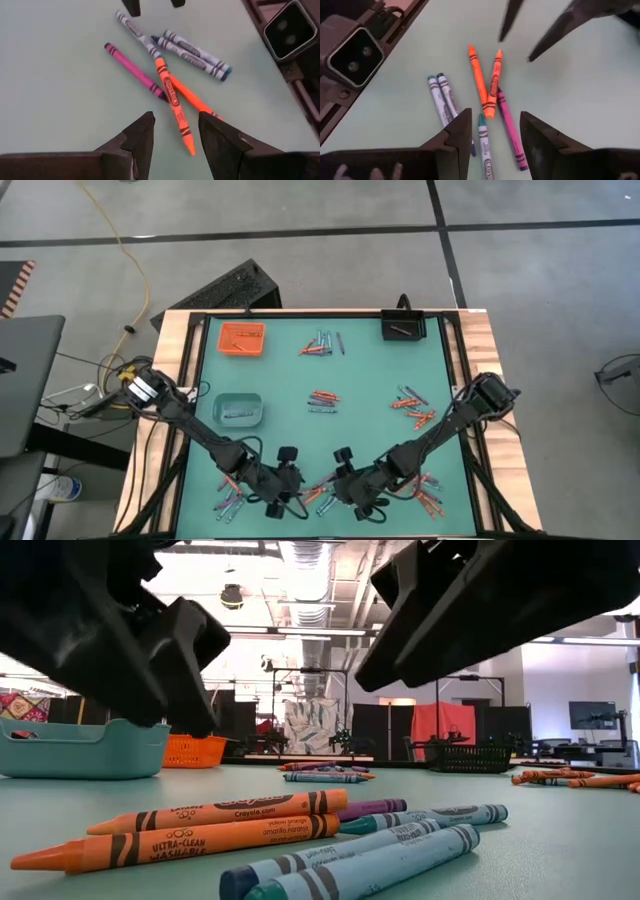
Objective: Sort crayons
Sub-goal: Put the orange crayon into the orange basket
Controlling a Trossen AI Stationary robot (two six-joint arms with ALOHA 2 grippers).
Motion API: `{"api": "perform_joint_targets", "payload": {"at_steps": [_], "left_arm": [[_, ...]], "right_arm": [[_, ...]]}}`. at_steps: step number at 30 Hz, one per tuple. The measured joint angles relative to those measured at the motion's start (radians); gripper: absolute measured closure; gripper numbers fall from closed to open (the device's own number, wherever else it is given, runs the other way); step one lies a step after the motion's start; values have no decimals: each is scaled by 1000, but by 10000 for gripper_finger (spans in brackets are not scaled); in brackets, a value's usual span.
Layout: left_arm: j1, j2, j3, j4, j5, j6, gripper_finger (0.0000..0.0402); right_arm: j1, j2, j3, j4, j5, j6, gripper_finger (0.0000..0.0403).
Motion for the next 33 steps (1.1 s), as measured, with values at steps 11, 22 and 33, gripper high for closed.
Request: {"api": "perform_joint_targets", "payload": {"at_steps": [11,22,33], "left_arm": [[-41,67,48,-12,-64,-34,258],[-42,118,120,-110,-131,-44,258],[-45,123,120,-88,-100,-86,258]], "right_arm": [[33,0,0,2,53,2,246],[45,0,0,11,57,6,246],[45,0,0,13,76,2,246]]}}
